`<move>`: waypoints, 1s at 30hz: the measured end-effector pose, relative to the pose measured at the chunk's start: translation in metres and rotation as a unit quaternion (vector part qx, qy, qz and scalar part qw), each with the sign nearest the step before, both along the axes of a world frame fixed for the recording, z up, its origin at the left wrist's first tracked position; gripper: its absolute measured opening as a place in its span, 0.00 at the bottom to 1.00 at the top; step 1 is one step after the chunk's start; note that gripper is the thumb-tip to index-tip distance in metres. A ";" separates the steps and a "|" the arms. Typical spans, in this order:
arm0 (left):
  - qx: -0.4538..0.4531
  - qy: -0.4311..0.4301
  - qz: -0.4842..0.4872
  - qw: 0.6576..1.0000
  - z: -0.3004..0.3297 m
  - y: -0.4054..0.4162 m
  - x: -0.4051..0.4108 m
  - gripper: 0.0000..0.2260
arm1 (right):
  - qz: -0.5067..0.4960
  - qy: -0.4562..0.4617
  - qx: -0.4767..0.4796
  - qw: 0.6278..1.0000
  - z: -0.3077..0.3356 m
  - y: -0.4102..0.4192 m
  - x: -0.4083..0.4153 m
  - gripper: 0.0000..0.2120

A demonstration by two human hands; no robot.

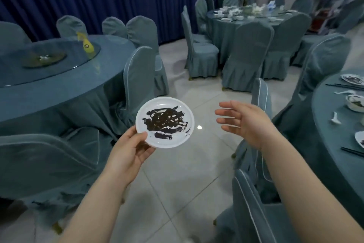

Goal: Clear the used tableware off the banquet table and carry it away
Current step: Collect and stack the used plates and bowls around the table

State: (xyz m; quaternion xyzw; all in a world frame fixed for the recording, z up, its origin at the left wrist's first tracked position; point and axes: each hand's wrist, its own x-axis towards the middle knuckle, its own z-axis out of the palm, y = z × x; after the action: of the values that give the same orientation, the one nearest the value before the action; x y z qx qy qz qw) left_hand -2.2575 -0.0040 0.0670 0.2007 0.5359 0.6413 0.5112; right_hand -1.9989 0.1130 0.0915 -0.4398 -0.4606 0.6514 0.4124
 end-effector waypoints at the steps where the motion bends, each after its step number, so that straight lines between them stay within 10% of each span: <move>1: 0.005 0.001 -0.007 1.000 0.004 0.029 -0.001 0.11 | -0.018 0.004 0.001 1.000 0.000 0.021 0.004 0.12; 16: 0.030 -0.057 -0.272 0.960 0.025 0.362 0.106 0.11 | -0.330 0.025 -0.043 0.943 -0.017 0.185 0.134 0.08; 30: -0.022 -0.091 -0.529 0.844 -0.002 0.565 0.276 0.14 | -0.648 0.095 -0.118 0.746 -0.081 0.222 0.207 0.05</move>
State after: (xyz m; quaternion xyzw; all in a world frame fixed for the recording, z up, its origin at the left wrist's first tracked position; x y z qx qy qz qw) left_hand -1.9811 0.5610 0.0654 0.3830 0.3137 0.2773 0.8234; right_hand -1.7915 0.3348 0.0107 -0.6136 0.0577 0.3148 0.7218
